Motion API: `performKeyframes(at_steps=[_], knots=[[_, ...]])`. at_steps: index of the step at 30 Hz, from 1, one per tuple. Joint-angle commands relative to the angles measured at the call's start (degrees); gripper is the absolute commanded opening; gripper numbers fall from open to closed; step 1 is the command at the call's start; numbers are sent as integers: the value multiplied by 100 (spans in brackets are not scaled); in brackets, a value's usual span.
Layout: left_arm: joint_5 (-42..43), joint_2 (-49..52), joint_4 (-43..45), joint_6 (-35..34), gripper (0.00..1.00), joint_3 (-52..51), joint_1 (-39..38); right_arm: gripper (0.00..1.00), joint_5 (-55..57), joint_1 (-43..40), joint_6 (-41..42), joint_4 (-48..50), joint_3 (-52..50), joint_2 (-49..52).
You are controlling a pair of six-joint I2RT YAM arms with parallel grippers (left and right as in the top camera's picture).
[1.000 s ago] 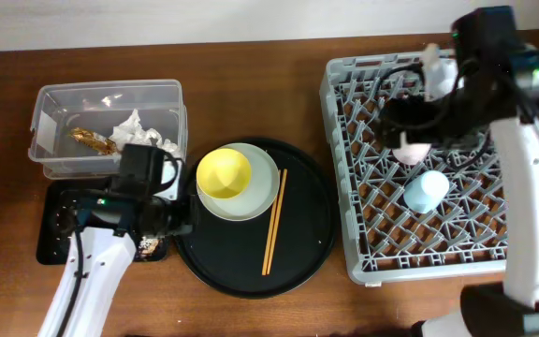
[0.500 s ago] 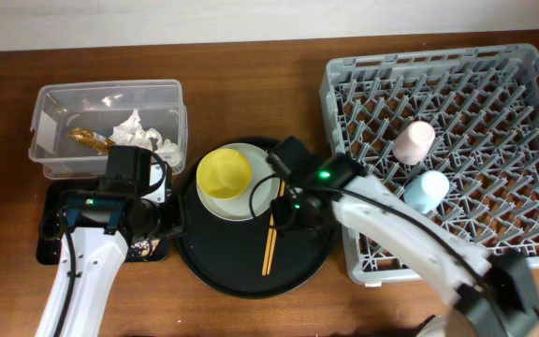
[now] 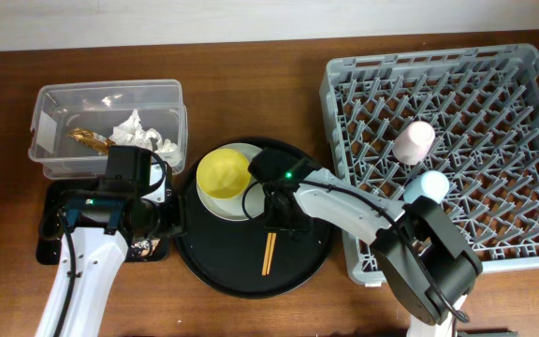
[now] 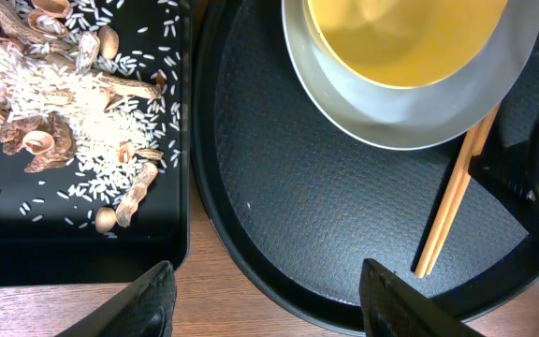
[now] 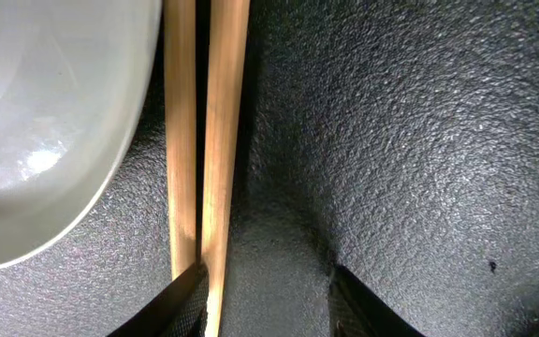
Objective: Sort waste into correct bins and load items into the dishwasher rack
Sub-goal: 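Grasp the wooden chopsticks with the right gripper and put them in the rack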
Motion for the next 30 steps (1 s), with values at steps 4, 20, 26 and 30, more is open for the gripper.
performKeyframes(at_steps=[4, 20, 26, 30], knots=[[-22, -61, -4, -55, 62, 11, 31, 42, 398, -15, 247, 57, -85, 205], [-22, -61, -7, -55, 62, 11, 31, 4, 455, -953, -1591, -1952, 264, -1919], [24, -61, -9, -55, 62, 11, 28, 4, 459, -2107, -3823, -2356, 210, -2597], [24, -61, -9, -55, 63, 11, 28, 22, 476, -2107, -3866, -2159, 192, -2105]])
